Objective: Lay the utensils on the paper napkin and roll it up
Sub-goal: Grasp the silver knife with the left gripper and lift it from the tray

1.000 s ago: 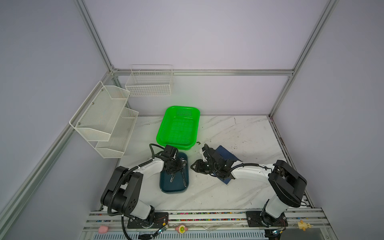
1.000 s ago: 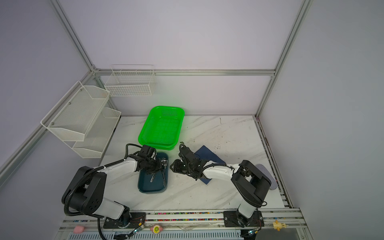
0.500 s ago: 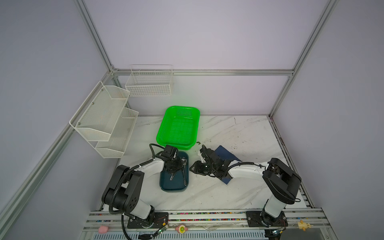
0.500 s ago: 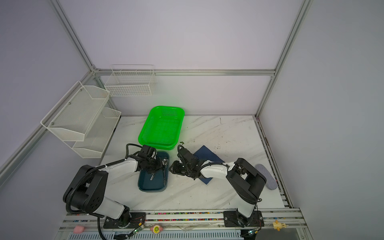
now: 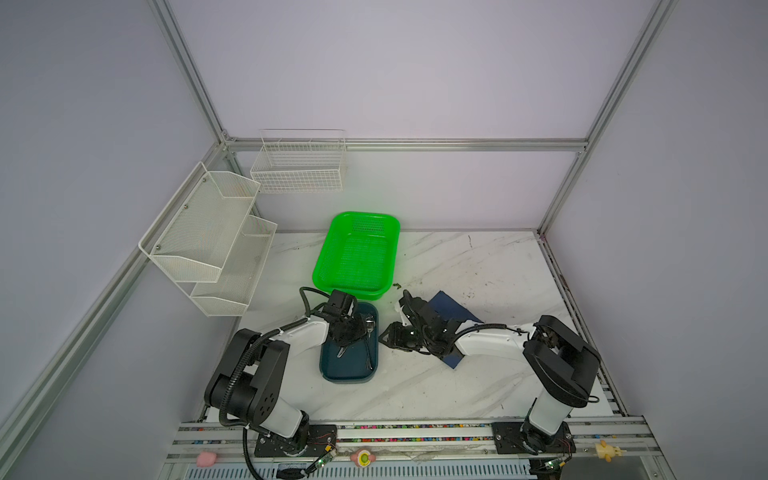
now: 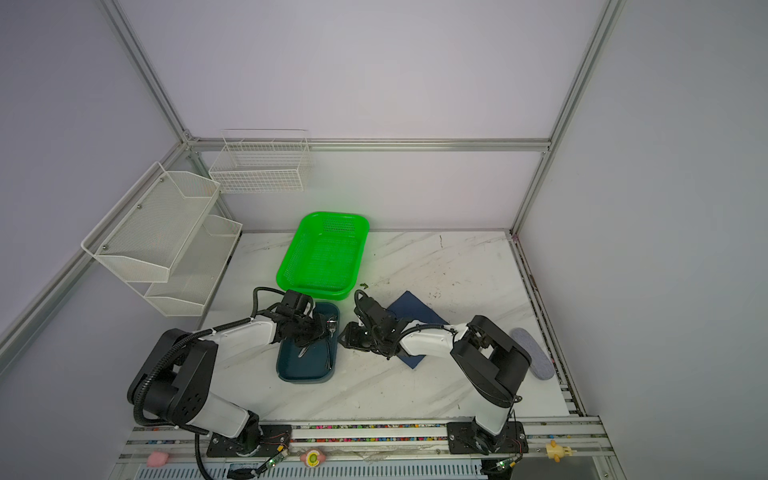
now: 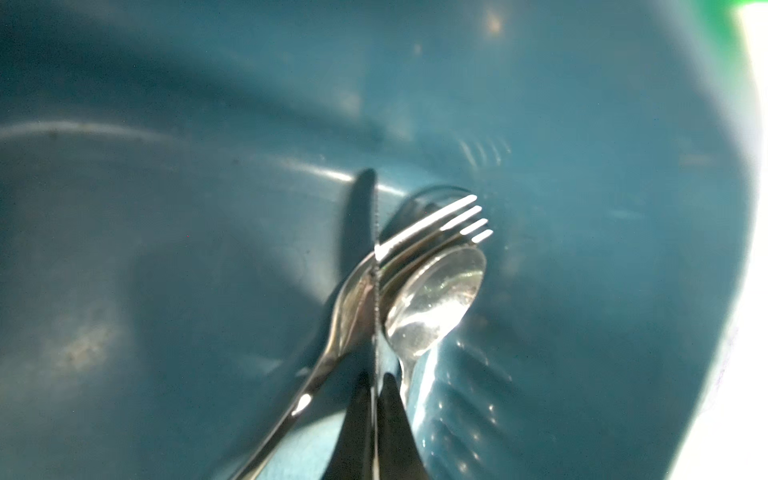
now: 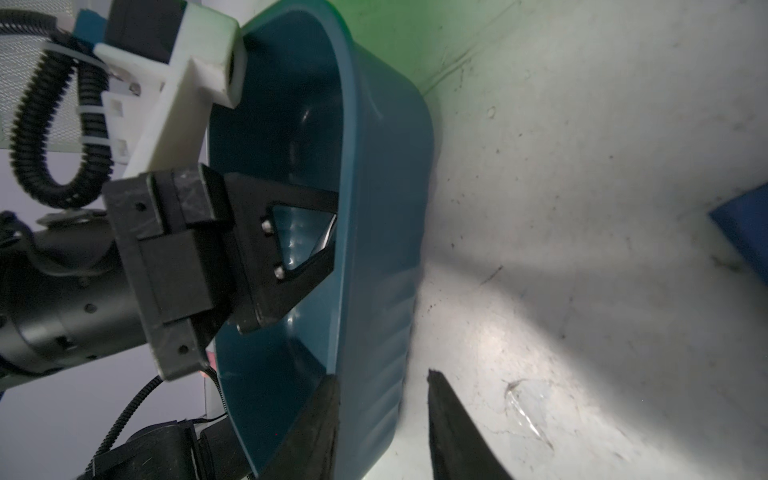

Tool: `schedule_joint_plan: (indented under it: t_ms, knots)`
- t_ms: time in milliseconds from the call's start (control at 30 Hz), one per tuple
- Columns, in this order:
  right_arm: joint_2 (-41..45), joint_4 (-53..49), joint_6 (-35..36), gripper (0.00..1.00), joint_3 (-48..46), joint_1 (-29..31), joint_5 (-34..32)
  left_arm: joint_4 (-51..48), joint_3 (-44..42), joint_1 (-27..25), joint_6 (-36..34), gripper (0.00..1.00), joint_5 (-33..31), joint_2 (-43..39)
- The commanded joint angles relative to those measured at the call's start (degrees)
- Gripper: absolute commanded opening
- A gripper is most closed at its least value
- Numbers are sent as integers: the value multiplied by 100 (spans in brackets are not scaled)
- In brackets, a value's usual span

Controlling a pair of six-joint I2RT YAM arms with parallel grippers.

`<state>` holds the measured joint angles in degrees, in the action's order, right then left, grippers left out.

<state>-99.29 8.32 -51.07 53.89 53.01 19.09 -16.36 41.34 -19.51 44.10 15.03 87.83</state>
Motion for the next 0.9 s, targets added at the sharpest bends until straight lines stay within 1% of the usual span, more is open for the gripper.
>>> schedule_joint_plan:
  t_ms: [0,100,167,200,300,500,633,800,867]
  knots:
    - [8,-5,22,38,192,18,-53,-119,-276,18,18,1,-22,-94]
    - [89,-129,91,38,206,16,-160,-125,-289,17,33,0,11,-389]
    - [192,-168,96,38,185,24,-264,-180,-302,17,16,0,-81,-627]
    - [259,-179,96,38,160,18,-366,-188,-326,17,7,0,-149,-913]
    - [424,-190,70,38,91,24,-558,-235,-379,22,2,0,-263,-1322]
    - [629,-180,68,38,-33,22,-681,-237,-481,17,-11,0,-93,-1807]
    - [858,-164,20,38,-173,18,-900,67,-688,17,-59,0,118,-2320]
    - [1244,-223,-131,38,-400,8,-1409,163,-837,17,-147,0,-5,-3223]
    - [1407,-337,-268,38,-517,3,-1782,346,-854,20,-269,0,129,-3476]
